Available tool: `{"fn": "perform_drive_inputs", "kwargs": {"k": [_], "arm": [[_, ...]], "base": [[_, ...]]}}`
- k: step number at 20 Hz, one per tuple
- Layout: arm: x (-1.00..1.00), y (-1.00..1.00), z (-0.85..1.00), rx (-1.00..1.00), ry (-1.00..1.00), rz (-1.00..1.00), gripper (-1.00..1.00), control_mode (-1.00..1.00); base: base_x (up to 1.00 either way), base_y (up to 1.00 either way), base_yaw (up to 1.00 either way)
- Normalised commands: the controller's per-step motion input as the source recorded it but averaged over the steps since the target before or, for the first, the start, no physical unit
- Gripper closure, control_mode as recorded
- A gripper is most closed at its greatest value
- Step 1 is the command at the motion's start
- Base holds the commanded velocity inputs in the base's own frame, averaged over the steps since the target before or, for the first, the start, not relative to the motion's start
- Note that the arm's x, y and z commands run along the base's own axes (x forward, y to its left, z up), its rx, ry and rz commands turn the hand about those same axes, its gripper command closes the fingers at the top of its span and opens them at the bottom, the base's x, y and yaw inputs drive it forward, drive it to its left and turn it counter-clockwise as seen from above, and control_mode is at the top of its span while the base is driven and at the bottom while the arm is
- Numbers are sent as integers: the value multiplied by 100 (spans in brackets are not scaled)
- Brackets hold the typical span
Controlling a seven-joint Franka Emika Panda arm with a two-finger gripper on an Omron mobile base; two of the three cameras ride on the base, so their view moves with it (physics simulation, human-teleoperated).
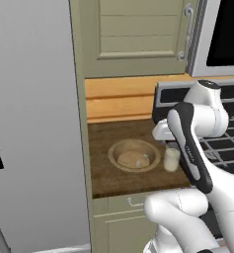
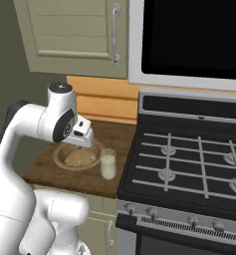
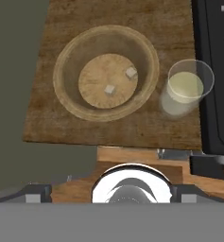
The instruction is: Grab a lemon wedge from the fridge and one ice cube from the ice bowl, and put them in the glass of lemonade.
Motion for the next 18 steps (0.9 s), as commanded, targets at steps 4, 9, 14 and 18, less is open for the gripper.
{"fn": "perform_drive_inputs", "kwargs": {"k": [4,9,14,18], "arm": [[0,0,0,0,0,0,-100,100],[0,0,0,0,0,0,-100,100],[7,0,0,0,0,0,-100,-100],[80,64,-10,-10,27,0,-100,-100]], "base": [[66,0,1],[24,0,-1],[1,0,0],[0,0,0]]}}
